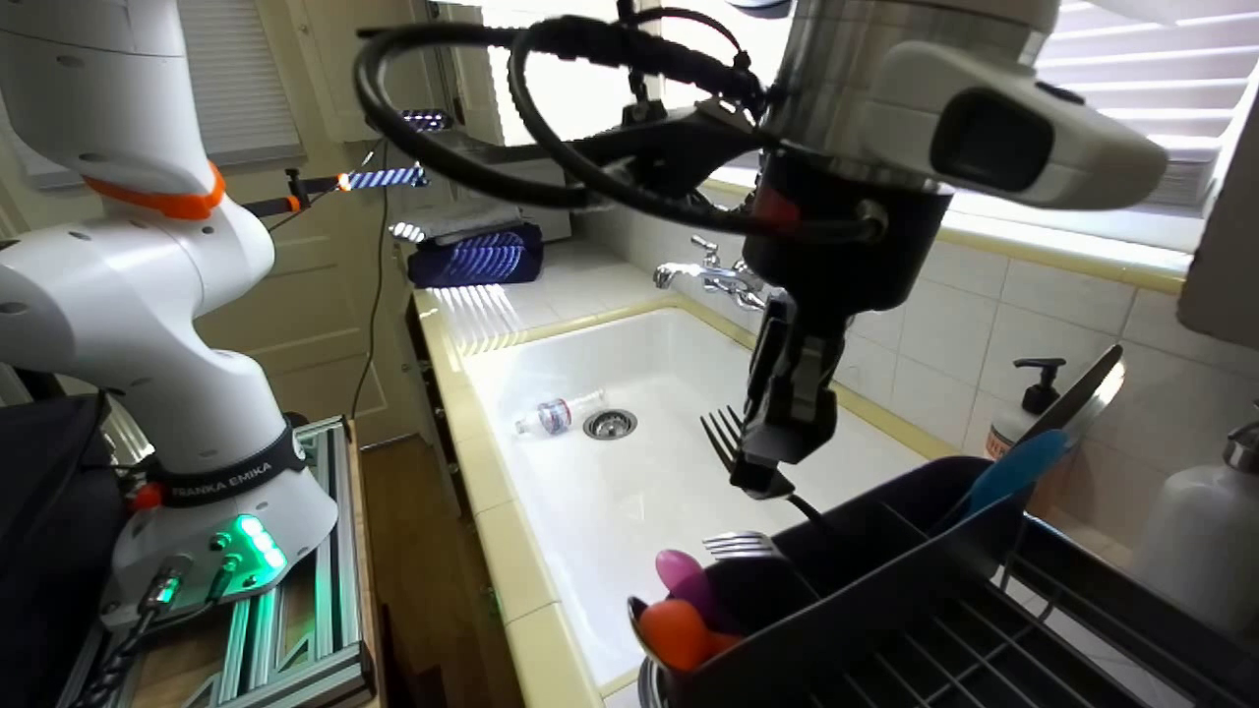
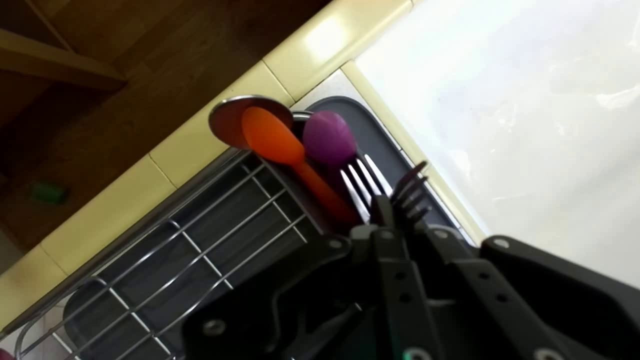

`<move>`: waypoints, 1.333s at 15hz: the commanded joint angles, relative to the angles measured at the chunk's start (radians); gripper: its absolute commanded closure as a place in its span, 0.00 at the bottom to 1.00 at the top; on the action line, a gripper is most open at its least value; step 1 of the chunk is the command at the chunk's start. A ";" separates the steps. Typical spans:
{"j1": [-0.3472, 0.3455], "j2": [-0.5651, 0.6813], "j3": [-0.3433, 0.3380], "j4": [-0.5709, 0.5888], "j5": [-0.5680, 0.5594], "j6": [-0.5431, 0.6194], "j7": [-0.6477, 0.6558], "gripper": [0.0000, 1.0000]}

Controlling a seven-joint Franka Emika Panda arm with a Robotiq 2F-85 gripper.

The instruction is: Put one fork in the sink

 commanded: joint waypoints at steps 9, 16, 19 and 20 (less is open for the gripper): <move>0.098 -0.276 0.002 -0.152 -0.228 0.049 -0.159 0.99; 0.188 -0.380 0.021 -0.195 -0.229 0.034 -0.215 0.99; 0.227 -0.407 0.032 -0.215 -0.218 0.028 -0.238 0.99; 0.239 -0.417 0.037 -0.230 -0.216 0.034 -0.243 0.99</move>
